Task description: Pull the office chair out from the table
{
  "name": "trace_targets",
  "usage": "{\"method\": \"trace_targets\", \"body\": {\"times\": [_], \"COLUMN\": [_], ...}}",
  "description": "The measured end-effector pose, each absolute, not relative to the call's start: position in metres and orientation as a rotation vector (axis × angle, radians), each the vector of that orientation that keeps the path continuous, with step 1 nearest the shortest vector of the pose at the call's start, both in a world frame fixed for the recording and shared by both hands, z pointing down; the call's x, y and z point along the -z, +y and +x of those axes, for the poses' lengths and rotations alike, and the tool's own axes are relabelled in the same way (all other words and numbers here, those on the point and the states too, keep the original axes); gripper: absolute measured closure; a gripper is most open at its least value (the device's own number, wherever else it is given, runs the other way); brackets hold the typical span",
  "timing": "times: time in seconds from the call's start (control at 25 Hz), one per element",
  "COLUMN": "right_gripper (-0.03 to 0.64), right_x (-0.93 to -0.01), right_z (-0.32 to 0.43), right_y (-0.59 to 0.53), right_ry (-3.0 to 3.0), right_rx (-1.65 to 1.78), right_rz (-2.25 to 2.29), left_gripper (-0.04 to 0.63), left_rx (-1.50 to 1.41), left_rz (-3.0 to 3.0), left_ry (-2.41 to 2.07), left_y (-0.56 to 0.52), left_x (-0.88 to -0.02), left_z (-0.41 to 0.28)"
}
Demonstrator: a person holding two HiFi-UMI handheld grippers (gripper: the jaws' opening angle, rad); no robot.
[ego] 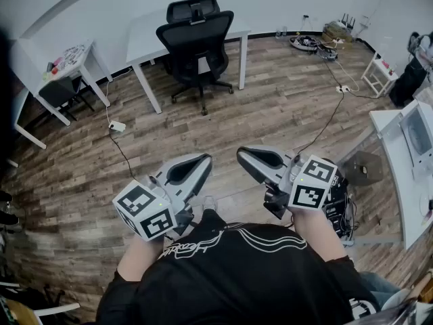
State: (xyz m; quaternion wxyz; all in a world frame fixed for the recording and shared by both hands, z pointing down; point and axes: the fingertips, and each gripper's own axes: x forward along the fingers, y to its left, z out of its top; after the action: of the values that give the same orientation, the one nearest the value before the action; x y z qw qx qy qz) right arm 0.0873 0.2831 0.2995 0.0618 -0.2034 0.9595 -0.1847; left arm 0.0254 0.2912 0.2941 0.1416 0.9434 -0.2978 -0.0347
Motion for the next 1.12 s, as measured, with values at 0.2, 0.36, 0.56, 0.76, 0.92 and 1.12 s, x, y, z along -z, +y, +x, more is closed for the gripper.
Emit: {"method": "trace_targets", "body": {"times": [0.2, 0.36, 0.56, 0.76, 0.92, 1.12], "right_gripper": [0.575, 0.575, 0.575, 0.575, 0.575, 0.575], "right_x": [-0.303, -0.309, -0.315, -0.323, -0.33, -0.343], "right_z": [0.081, 0.074, 0.066, 0.055, 0.044, 0.025], "right_y": [0.28, 0.273, 0.258, 0.235, 0.21, 0.164], "right_ry": [2.933, 2.954, 2.965, 2.967, 2.962, 2.937], "right_rx": [0.531, 0.522, 0.543, 0.581, 0.611, 0.69], "right_rz": [-0.617, -0.629, -0.629, -0.615, -0.626, -0.644], "left_gripper": [0.589, 0.589, 0.589, 0.589, 0.589, 0.589], "left_rx": [0.11, 0.123, 0.108, 0.092, 0.072, 0.039], "left_rz": [2.713, 2.698, 2.679, 2.653, 2.641, 2.617], "left_ry": [-0.873, -0.874, -0.868, -0.859, -0.844, -0.815], "left_y": [0.289, 0.282, 0.267, 0.244, 0.217, 0.17], "left_x": [-0.3, -0.306, -0.316, -0.326, -0.332, -0.343], "left_z": [0.02, 0.013, 0.009, 0.0, -0.007, -0.023]}}
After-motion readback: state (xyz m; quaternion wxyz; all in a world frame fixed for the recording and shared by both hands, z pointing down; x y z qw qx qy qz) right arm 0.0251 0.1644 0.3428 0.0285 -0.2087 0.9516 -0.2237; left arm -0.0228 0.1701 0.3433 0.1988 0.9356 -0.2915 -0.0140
